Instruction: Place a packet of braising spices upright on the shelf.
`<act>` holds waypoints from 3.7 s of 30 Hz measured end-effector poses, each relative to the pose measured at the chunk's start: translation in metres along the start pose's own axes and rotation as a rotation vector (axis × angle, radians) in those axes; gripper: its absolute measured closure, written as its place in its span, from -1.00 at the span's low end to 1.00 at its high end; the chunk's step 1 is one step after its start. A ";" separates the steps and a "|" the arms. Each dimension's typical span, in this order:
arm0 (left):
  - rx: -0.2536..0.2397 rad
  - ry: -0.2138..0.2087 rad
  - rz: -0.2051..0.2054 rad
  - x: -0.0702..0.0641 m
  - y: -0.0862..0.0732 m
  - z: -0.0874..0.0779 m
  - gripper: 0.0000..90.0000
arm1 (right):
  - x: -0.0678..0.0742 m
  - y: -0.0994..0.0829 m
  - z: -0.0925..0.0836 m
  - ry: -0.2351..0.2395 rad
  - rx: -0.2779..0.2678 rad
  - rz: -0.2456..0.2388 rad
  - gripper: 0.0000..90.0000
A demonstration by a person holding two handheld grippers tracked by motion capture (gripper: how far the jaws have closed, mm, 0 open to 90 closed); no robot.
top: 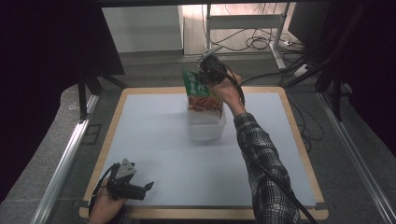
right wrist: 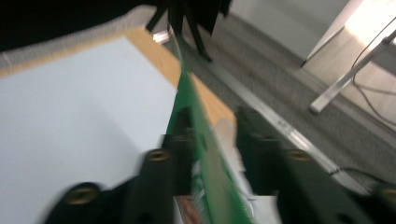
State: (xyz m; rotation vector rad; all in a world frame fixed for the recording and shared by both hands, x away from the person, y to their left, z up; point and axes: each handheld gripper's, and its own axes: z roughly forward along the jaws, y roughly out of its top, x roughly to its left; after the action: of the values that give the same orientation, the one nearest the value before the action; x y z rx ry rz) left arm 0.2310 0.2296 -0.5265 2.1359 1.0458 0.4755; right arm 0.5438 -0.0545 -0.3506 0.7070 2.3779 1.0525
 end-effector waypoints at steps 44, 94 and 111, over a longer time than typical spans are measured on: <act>-0.019 0.025 -0.057 0.003 -0.001 -0.001 -1.00 | 0.007 -0.015 -0.051 0.096 -0.062 0.034 -0.92; -0.051 -0.008 -0.094 0.004 -0.002 -0.005 -1.00 | 0.025 -0.084 -0.097 0.146 -0.081 0.100 -1.00; -0.046 -0.007 -0.091 0.004 -0.002 -0.004 -0.99 | 0.032 -0.130 -0.118 0.120 -0.082 0.137 -1.00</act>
State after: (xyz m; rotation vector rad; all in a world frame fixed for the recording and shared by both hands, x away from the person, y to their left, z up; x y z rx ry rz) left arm 0.2301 0.2356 -0.5249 2.0385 1.1123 0.4448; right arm 0.4160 -0.1748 -0.3841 0.8081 2.3986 1.2747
